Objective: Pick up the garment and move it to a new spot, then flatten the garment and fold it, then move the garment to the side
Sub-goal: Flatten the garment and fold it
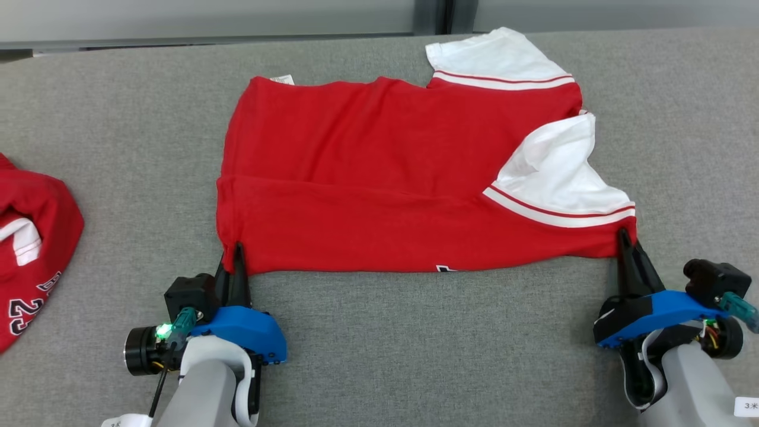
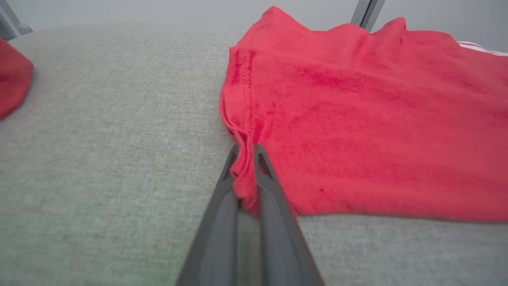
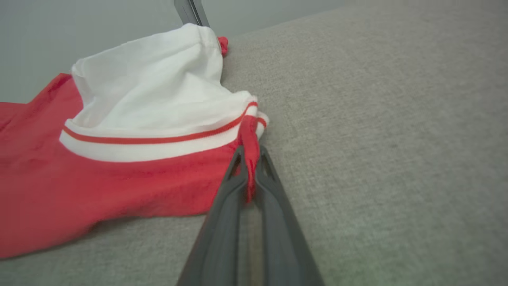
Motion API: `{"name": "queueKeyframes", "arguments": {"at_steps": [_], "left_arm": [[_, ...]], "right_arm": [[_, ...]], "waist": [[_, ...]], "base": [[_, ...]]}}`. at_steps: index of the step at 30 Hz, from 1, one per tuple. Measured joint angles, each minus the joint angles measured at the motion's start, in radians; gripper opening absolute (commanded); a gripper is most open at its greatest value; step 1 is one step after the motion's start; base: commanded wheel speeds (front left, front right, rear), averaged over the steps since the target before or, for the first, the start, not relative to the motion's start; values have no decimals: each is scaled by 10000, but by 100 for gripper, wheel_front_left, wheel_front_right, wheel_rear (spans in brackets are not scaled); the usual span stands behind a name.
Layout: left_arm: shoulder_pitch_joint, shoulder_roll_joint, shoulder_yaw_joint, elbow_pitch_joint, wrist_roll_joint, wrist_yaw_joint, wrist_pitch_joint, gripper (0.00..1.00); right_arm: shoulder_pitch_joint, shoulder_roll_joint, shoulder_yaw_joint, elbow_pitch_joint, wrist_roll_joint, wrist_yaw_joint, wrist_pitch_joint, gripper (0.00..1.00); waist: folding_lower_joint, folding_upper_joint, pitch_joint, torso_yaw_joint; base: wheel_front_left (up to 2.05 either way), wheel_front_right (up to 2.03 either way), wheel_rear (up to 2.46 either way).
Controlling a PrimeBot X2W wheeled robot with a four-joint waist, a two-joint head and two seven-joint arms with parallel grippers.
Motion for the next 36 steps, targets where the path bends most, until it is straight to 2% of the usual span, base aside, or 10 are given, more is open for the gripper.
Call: {"name": "queueKeyframes", "arguments": {"at_steps": [6, 11, 16, 22, 23, 24, 25, 31, 36], "left_arm": [[394, -46, 305, -1106, 244, 58, 35, 0], [1134, -52, 385, -1553, 171, 44, 35, 0], [2217, -56, 324, -1538, -199, 88, 36, 0], [3099, -56, 25, -1206, -702, 224, 36, 0], [3148, -54, -4, -1145, -744, 270, 36, 37], [3157, -56, -8, -1139, -754, 337, 36, 95], [3139, -58, -8, -1151, -754, 403, 36, 100], [2387, -40, 431, -1572, -414, 648, 36, 100], [1020, 44, 874, -1365, 198, 424, 35, 100]], "right_arm": [[172, -63, -268, -723, 130, 0, 12, 0], [939, -115, -322, -961, 163, 2, 12, 0], [2032, -79, -324, -1016, 232, 4, 12, 0], [2935, -12, -98, -1034, 261, 4, 12, 0], [2975, -10, -104, -1035, 259, 4, 12, 38], [2976, -12, -117, -1037, 245, 4, 12, 100], [2966, -13, -136, -1047, 228, 4, 12, 100], [2418, -92, -228, -1348, 35, 0, 12, 100], [1649, -226, -19, -1455, -40, 0, 12, 100]], "waist": [[0, 1, -623, 131], [-1, 0, -1350, 240], [-3, 0, -1946, 221], [-4, 0, -2150, 102], [-3, 0, -2133, 96], [-3, 0, -2105, 90], [-3, 0, -2065, 87], [-3, 0, -1657, 87], [-2, 0, -1118, 32]], "base": [[0, 0, 0], [0, 0, 0], [0, 0, 0], [0, 0, 0], [0, 0, 0], [0, 0, 0], [0, 0, 0], [0, 0, 0], [0, 0, 0]]}}
